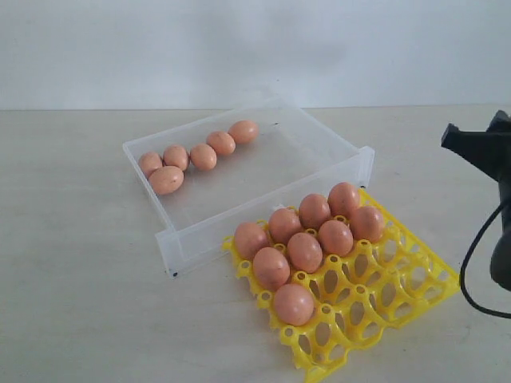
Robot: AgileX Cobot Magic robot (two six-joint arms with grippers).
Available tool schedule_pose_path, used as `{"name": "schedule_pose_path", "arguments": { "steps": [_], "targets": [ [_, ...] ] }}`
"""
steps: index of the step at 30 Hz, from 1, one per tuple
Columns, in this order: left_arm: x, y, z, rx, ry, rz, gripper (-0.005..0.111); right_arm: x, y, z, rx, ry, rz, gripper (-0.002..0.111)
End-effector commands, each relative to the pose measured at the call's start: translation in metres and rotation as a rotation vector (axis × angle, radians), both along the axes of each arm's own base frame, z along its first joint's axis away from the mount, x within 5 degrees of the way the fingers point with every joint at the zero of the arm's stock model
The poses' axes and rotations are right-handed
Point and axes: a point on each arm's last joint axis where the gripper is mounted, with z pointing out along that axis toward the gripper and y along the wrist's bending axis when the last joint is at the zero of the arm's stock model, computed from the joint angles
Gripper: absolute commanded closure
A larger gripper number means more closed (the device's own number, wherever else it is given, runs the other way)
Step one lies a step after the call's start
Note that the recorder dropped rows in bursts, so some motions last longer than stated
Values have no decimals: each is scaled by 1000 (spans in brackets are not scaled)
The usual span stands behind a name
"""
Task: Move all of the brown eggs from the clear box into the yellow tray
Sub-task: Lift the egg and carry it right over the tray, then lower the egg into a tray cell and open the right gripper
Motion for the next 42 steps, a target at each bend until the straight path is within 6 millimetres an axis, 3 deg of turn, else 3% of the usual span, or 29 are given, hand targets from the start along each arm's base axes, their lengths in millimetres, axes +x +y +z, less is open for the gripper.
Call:
{"name": "schedule_pose_path", "arguments": {
  "steps": [1,4,9,13,16,18,22,30,36,42],
  "targets": [
    [0,0,0,-4,-5,3,103,15,1,21,230,-231,102,108],
    [0,0,0,-4,-5,3,103,48,2,40,450,-307,318,108],
    [0,0,0,-4,-5,3,103,108,-11,76,423,-234,775,108],
    [0,0,0,-4,-5,3,103,127,-17,101,390,-161,1180,108],
    [0,0,0,-4,-5,3,103,123,-16,101,393,-120,1356,108],
    [0,0,0,-4,-5,3,103,119,-15,90,389,-24,1393,108],
    [0,0,0,-4,-5,3,103,98,-3,56,370,237,1500,108],
    [0,0,0,-4,-5,3,103,50,13,0,517,324,1478,108],
    [0,0,0,-4,-5,3,103,33,22,-10,513,454,1560,108],
    [0,0,0,-4,-5,3,103,18,59,-8,348,522,1765,108]
  ]
}}
